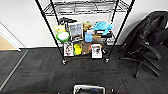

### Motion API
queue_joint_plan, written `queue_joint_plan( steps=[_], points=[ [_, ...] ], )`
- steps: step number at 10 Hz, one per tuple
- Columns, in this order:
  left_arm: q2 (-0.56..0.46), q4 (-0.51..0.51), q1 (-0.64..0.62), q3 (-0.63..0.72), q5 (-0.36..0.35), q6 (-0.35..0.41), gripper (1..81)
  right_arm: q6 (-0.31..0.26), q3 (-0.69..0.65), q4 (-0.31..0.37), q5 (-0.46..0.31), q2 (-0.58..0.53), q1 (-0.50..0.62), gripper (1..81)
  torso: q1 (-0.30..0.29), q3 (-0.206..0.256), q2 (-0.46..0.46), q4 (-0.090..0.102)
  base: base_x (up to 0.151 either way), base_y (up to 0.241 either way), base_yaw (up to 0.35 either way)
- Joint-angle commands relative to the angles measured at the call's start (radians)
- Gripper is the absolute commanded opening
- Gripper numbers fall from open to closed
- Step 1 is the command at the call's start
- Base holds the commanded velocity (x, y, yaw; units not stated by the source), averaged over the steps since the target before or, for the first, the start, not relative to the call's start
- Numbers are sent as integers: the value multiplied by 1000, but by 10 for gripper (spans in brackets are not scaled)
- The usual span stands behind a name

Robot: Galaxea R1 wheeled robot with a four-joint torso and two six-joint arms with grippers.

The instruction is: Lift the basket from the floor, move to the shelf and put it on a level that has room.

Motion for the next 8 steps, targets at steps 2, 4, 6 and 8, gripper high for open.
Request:
queue_joint_plan(
  steps=[2, 4, 6, 8],
  points=[
    [-77, -84, -150, 157, 55, -19, 10, 4, 42, 39, -76, 8, 119, 10, -85, 0, 132, 0, 0, 0, 0],
    [-79, -83, -161, 168, 57, -19, 10, 4, 45, 39, -77, 7, 122, 10, -123, 79, 192, 0, 0, 0, 0],
    [-63, -74, -160, 151, 93, -19, 10, 2, 42, 39, -77, 7, 122, 10, -164, 120, 257, 0, 0, 0, 0],
    [-56, -67, -155, 149, 95, -19, 10, 2, 43, 37, -79, -1, 124, 10, -209, 166, 326, 0, 0, 0, 0]
  ],
)
